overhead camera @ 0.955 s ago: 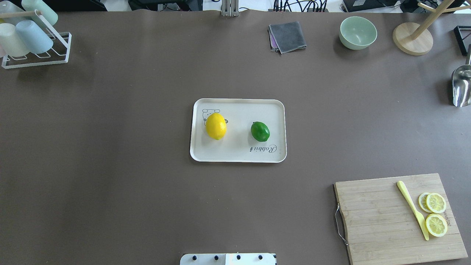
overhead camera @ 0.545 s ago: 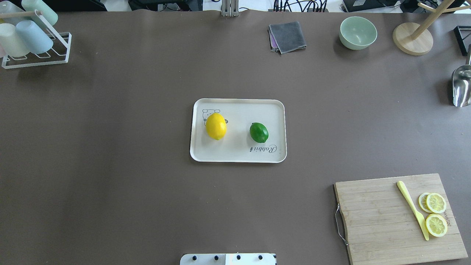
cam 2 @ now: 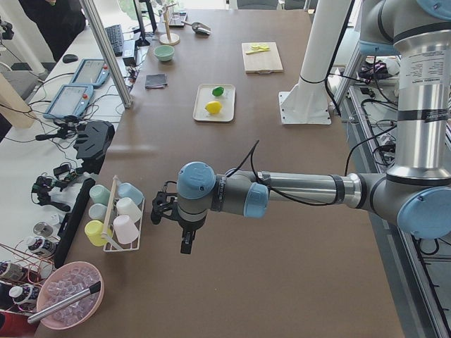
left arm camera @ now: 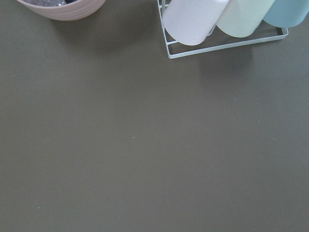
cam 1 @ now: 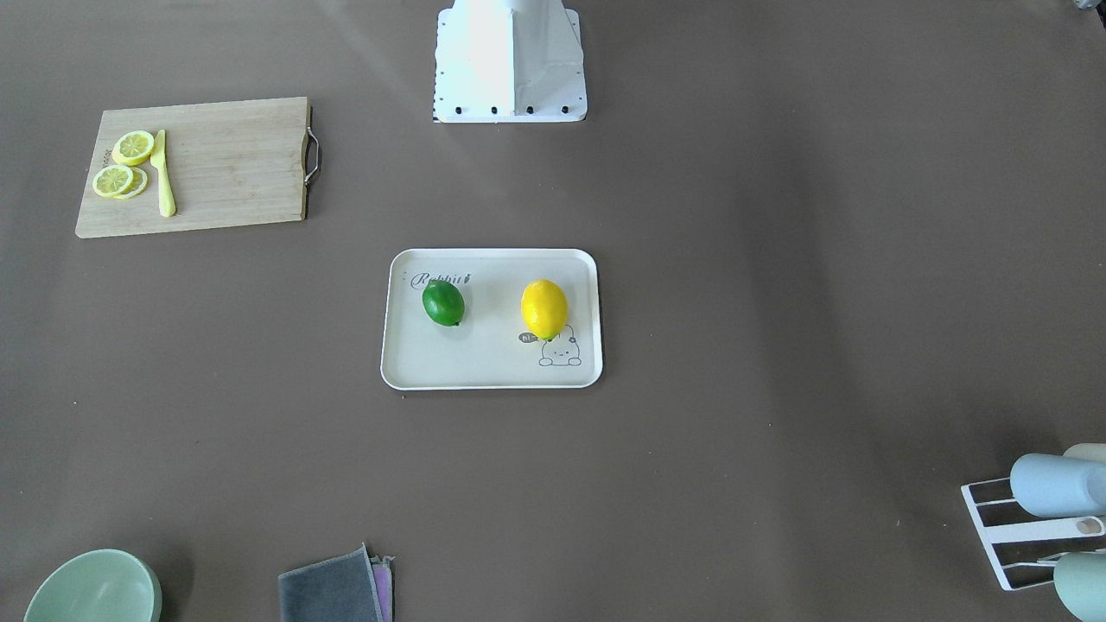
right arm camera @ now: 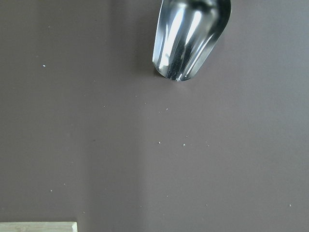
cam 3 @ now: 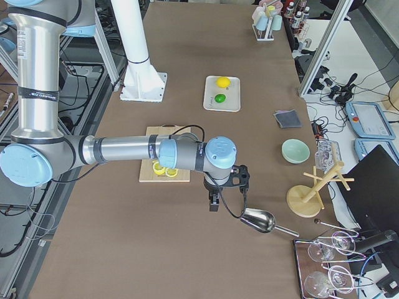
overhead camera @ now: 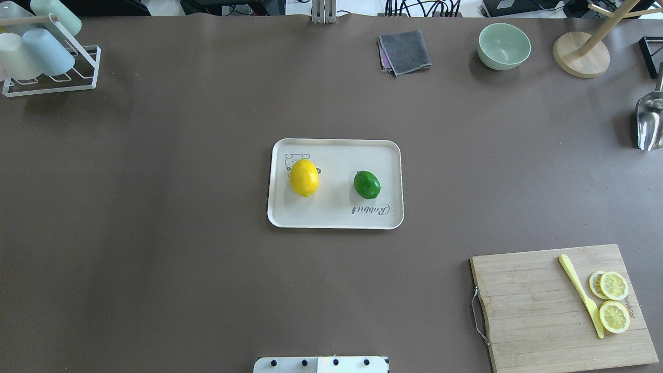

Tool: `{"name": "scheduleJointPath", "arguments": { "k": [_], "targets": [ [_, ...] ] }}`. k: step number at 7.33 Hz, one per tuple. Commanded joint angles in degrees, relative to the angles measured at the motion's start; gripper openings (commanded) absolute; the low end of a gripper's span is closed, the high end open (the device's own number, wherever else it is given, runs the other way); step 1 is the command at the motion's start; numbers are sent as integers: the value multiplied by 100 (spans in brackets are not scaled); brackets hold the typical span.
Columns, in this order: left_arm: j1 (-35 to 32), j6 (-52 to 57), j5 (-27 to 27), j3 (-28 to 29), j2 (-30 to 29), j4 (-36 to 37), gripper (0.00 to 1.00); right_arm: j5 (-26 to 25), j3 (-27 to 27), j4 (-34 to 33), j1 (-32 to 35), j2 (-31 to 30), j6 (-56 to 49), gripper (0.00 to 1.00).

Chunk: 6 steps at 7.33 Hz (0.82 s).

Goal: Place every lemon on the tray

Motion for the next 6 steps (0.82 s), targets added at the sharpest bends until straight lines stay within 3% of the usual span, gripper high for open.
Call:
{"name": "scheduleJointPath", "arguments": {
  "k": [1, 6],
  "targets": [
    [2, -22, -2, 4, -10, 9, 98, -16, -5, 1, 0, -1, 9, 100],
    [2, -31, -11, -5, -10, 9, 98, -8, -5, 28, -9, 25, 53, 100]
  ]
}}
